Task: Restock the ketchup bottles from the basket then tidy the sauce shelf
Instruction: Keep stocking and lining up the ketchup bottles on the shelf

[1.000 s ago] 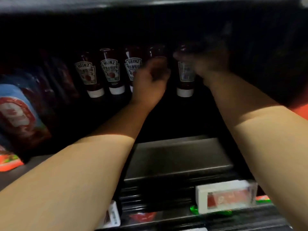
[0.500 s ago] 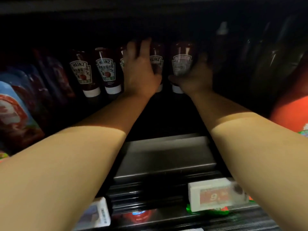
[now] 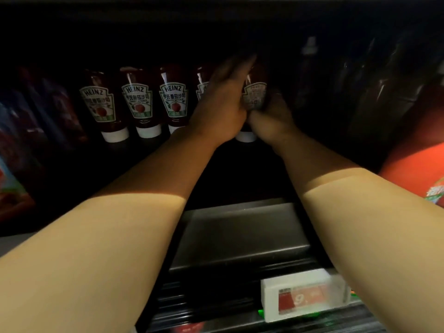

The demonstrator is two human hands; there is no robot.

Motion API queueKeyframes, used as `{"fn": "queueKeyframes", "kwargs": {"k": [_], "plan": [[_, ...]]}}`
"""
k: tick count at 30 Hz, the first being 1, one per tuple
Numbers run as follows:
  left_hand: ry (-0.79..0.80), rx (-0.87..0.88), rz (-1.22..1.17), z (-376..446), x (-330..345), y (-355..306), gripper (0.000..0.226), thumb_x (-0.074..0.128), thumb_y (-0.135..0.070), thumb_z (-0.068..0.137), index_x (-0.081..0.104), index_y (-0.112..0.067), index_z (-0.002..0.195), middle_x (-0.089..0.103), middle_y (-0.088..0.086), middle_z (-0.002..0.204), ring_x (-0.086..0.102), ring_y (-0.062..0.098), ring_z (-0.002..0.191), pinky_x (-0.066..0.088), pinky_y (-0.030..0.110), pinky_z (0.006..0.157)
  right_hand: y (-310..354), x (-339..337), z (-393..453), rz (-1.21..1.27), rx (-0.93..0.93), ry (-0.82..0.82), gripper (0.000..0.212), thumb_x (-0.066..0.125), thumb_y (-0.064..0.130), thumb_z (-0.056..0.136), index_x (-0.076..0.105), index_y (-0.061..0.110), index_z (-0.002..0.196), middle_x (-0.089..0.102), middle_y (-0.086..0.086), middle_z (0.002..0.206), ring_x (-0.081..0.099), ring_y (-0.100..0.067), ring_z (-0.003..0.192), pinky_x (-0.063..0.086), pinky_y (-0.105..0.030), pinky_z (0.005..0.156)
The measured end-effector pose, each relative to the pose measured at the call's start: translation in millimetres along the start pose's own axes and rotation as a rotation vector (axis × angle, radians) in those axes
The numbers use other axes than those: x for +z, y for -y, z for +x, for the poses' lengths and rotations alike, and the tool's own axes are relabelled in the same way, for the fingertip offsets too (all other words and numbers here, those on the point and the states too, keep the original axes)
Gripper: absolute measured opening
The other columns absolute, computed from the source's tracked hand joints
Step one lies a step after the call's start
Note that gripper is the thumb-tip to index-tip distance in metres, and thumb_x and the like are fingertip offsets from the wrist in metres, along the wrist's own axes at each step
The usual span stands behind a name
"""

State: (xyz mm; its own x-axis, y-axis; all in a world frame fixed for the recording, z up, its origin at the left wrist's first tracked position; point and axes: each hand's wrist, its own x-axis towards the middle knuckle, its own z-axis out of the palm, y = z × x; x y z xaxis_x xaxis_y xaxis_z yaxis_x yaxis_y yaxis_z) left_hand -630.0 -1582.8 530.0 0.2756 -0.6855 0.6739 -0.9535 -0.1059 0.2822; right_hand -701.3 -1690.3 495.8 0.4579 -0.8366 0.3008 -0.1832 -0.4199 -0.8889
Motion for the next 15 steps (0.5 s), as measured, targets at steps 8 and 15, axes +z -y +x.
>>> {"fn": "queueKeyframes", "kwargs": {"k": [8,15], "plan": [[-0.119,-0.007,-0.039,3,-6,11,0.055,0.056,-0.001,0.094,0.051,-0.017,0.146,0.049,0.010,0.145,0.050,0.022,0.132,0.039,0.029,0.113,4,0,-6,-0.096,-0.058,0.056,0.091,0.091,0.031,0.060,0.050,0.019,0.139,0.057,-0.007,0.133,0.056,-0.022,0.122,0.050,-0.035,0.101],[-0.205,-0.057,0.027,-7,-10,19,0.049,0.059,-0.018,0.094,0.053,-0.020,0.142,0.053,0.008,0.140,0.046,0.025,0.132,0.037,0.030,0.111,2,-4,-2,-0.018,0.012,0.007,0.075,0.089,0.022,0.062,0.054,0.021,0.128,0.064,0.003,0.115,0.063,-0.016,0.105,0.055,-0.029,0.089]]}}
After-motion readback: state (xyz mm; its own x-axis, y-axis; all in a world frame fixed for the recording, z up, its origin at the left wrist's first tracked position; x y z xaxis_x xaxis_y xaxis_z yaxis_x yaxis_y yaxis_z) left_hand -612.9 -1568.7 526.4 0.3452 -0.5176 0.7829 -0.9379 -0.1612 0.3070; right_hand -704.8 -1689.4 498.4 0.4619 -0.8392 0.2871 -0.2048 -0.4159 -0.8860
